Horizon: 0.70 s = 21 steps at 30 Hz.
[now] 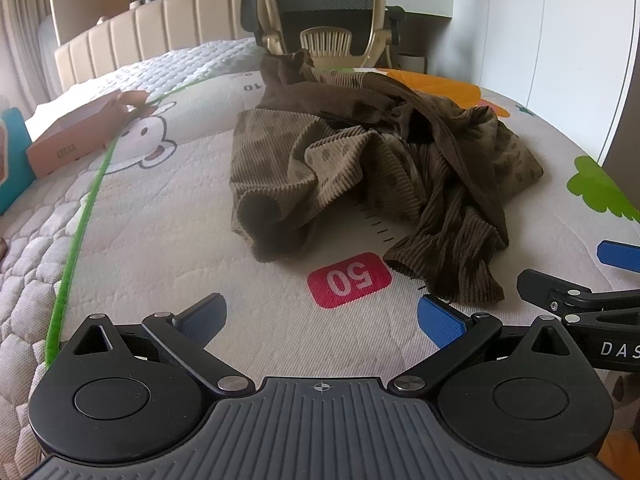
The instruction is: Fold clothes
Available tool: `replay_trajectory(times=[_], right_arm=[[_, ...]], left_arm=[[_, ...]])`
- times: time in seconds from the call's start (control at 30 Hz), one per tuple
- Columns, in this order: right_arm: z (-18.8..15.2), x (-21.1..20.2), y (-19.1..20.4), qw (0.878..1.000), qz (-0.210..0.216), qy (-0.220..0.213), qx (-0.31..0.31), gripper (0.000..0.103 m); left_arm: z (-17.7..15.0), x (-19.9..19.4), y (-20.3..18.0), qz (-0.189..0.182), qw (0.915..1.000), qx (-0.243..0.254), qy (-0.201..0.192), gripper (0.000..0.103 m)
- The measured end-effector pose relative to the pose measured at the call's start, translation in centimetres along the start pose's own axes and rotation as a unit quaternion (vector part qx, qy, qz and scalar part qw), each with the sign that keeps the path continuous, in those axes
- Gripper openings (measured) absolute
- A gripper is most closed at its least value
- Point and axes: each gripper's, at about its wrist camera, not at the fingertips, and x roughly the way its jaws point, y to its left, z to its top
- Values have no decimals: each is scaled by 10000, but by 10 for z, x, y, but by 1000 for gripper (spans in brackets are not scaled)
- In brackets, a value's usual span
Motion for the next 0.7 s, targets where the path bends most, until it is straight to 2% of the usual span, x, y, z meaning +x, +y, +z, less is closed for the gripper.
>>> replay_trajectory(times=[0.7], right_arm=[[-1,2,-1,9999,100,71,63,103]], left_arm=[[-1,2,-1,-19,10000,16,44,103]])
